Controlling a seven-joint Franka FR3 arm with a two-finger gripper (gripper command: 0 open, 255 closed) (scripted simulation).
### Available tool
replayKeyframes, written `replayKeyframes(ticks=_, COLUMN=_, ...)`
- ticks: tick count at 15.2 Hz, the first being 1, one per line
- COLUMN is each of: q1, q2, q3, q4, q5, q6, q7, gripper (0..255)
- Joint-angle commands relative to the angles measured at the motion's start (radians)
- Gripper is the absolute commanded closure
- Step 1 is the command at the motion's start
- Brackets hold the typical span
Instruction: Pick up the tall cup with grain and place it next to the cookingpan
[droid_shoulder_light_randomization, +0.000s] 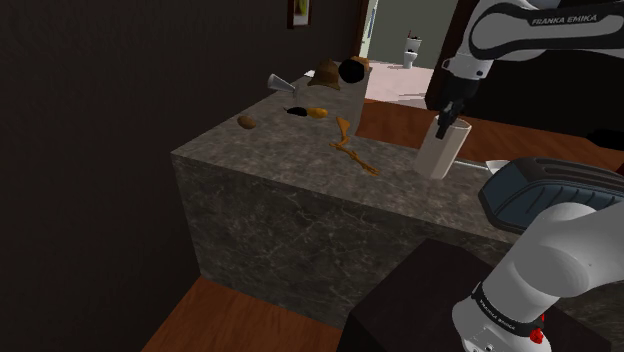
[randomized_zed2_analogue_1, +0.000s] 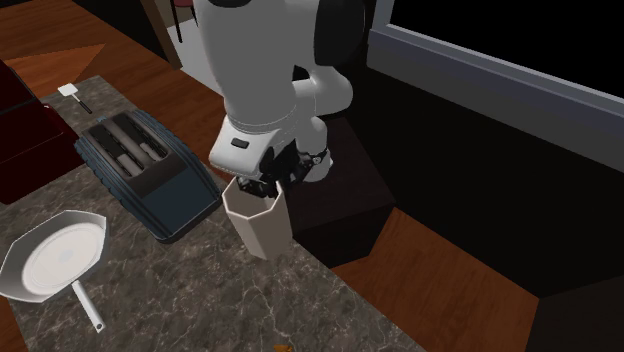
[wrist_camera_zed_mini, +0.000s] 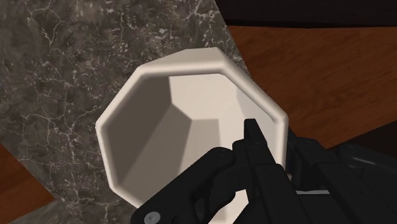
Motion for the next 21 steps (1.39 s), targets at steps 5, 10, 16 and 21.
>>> replayKeyframes(ticks=5, q1=0.005, q2=0.008, q3=0.010, q4=0.088, q5=0.009, q6=-0.080, q7=-0.002, gripper=255)
replayKeyframes(ticks=10, q1=0.009, q2=0.021, q3=0.016, q4=0.165, q5=0.016, q6=-0.144, q7=-0.005, gripper=255)
replayKeyframes(ticks=16, q1=0.014, q2=0.043, q3=0.021, q4=0.263, q5=0.024, q6=-0.220, q7=-0.009, gripper=255)
replayKeyframes(ticks=21, q1=0.008, q2=0.118, q3=-0.042, q4=0.350, q5=0.016, q6=-0.226, q7=-0.085, gripper=255)
